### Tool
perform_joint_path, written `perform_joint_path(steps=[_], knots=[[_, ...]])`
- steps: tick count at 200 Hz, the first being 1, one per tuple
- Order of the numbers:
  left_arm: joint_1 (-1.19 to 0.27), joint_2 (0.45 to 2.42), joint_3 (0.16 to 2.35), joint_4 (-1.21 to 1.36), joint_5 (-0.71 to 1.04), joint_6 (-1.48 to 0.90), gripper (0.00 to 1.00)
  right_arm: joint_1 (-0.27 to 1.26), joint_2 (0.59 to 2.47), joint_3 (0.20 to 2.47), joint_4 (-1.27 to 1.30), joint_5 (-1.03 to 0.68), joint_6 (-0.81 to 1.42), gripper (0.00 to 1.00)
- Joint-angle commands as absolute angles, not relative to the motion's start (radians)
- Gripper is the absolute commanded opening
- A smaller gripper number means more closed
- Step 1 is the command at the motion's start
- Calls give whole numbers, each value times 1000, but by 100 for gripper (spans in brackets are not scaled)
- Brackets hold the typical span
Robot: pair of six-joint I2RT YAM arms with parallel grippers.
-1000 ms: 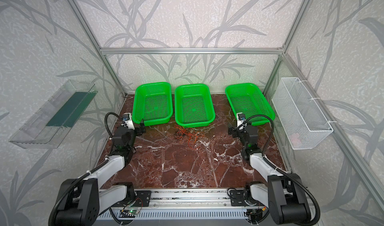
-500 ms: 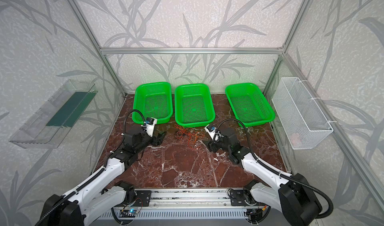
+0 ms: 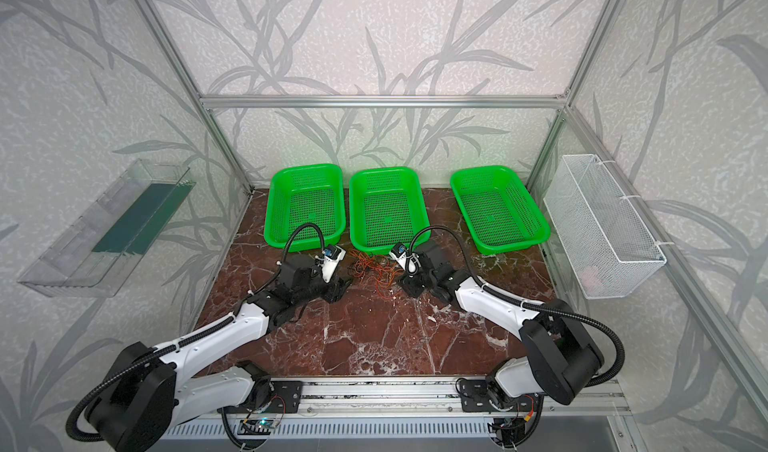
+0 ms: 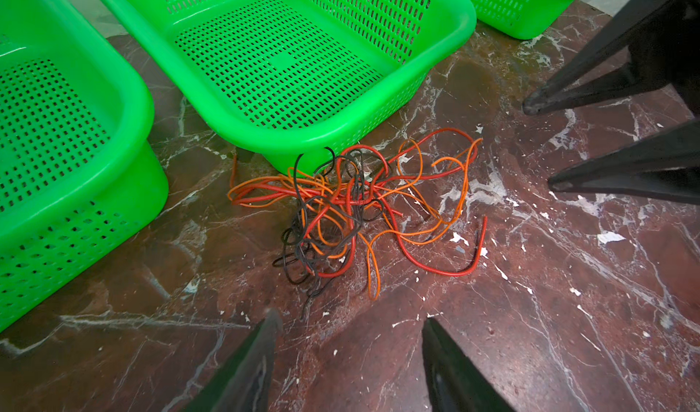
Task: Untangle the cables
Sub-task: 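Move both grippers forward to the tangled cable bundle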
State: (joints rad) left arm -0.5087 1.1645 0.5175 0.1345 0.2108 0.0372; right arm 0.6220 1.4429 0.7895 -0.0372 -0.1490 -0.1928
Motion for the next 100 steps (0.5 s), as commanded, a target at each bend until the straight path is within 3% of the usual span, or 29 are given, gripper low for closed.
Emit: perform_joint_path(steps=[1,27,100], knots=[[-520,1173,555,158,197,59,59,627,1494,883,-140,-138,-212,59],[-526,1161,543,170,173,48,59,628,1537,924,-123,-234,-148,57],[-530,1120,521,178,139,51,61,629,1680,1069,-202,-207,-94,52]])
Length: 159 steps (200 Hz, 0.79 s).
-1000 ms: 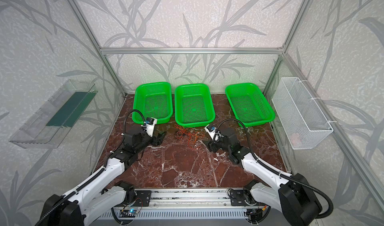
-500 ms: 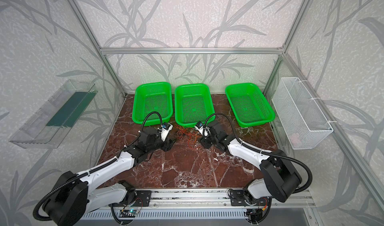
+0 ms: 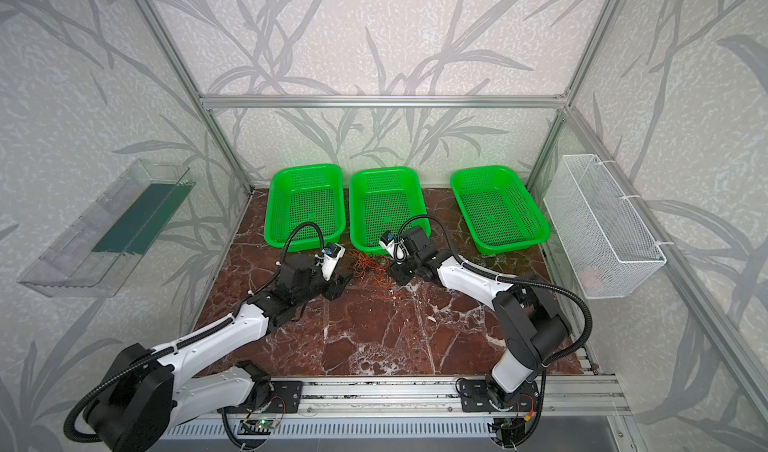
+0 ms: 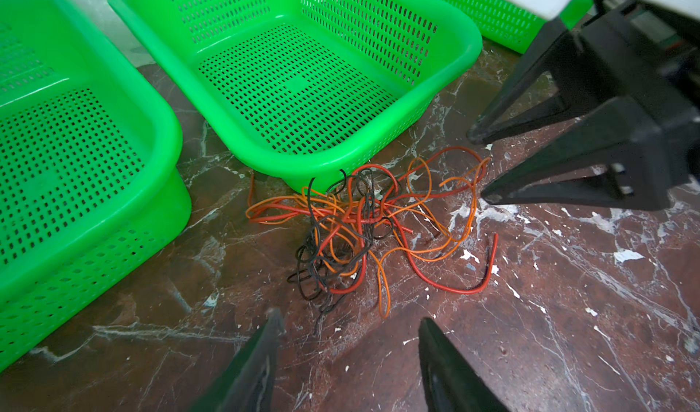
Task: Untangle the cables
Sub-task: 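Move both grippers forward to the tangled cable bundle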
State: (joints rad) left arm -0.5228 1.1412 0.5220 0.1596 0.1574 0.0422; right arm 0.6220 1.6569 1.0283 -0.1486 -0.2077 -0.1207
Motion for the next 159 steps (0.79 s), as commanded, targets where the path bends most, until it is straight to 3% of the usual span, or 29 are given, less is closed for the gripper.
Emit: perform_joint_path(steps=[1,94,134,159], knots=[[-530,1120,520,178,139,51,61,629,1681,1071,-201,-208,-92,52],[-540,1111,515,172,110,58,74,644,1792,1146,-266,-178,-90,43],[-547,1115,520,160,96,58,78,650,1788,1131,-215,-163,-83,9],[-553,1111,522,153,81,60,80,667,1729,1099,-157,-152,-98,0]])
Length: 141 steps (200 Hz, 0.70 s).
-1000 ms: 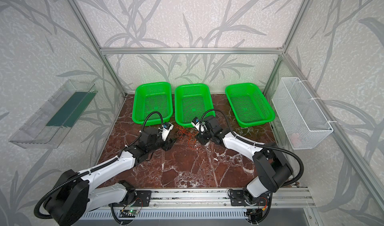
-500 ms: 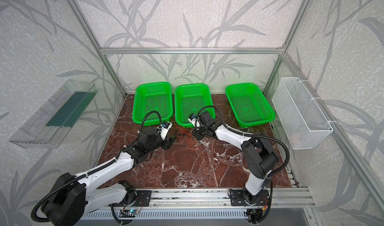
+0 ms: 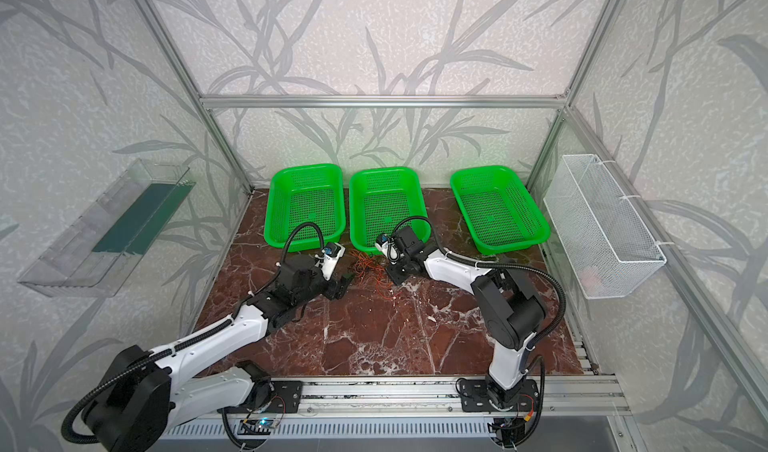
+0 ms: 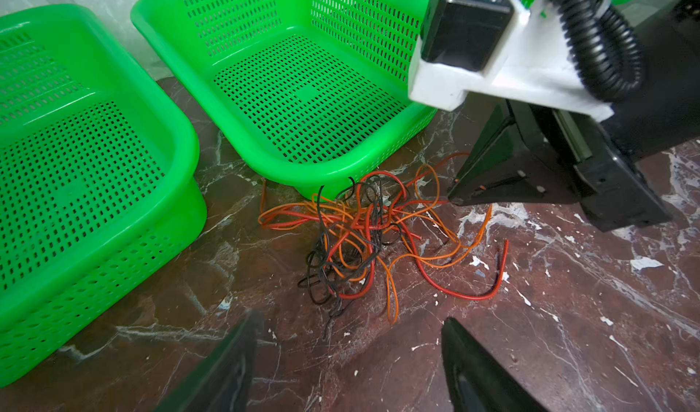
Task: Untangle the cables
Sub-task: 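Move both grippers forward to the tangled cable bundle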
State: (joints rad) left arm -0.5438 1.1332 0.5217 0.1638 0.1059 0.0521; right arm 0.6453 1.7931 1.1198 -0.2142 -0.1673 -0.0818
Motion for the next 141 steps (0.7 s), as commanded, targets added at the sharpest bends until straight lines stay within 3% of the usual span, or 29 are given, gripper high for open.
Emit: perform_joint_path(steps=[1,141], knots=[[-554,1111,522,152,82,60,80,667,1724,1097,-154,-151,-99,0],[-613,1012,559,274,181,-50,79,673,1380,1064,2,-271,-40,0]])
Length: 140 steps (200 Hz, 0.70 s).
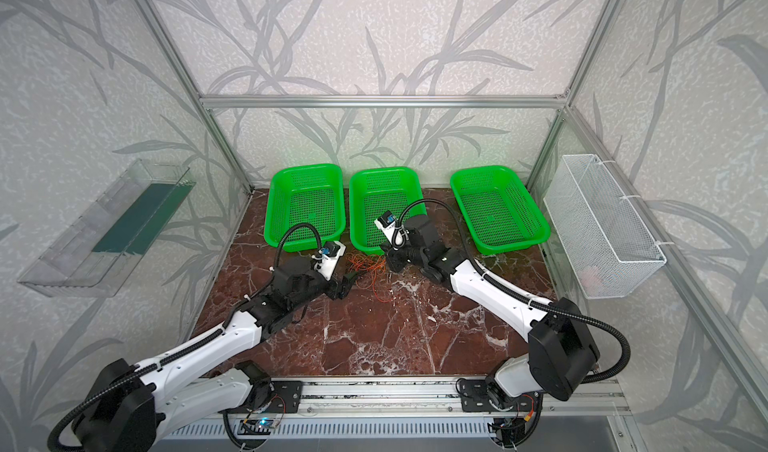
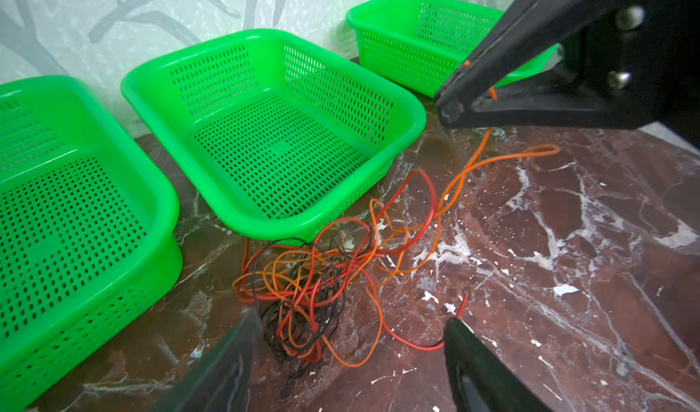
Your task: Untangle the cables
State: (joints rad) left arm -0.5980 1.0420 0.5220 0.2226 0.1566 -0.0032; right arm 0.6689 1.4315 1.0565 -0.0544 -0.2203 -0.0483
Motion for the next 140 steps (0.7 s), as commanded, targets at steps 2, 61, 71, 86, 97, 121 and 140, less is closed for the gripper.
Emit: perform_joint_path(steps=[2,61,71,86,97,121,140], knots=[[-616,1010,560,279,181,-54,79,675,1377,1065,5,-276,-41,0],[-653,1035,642,366,167,-131,77,707,1344,1038,131,-333,-63,0],[-658,1043,651,386,167,-142,77,707,1344,1039,138,-330,-52,0],[-662,1057,663,407,171,-144,77,711,1347,1048,133,-333,-41,0],[-665,1076,675,409,182,-136,77,712,1345,1050,146,-337,-29,0],[-673,1122,689,412,209,-130,77,715,1342,1054,174,-355,-9,0],[-677,1154,688,441,210,-132,75,715,1344,1066,171,-363,0,0]])
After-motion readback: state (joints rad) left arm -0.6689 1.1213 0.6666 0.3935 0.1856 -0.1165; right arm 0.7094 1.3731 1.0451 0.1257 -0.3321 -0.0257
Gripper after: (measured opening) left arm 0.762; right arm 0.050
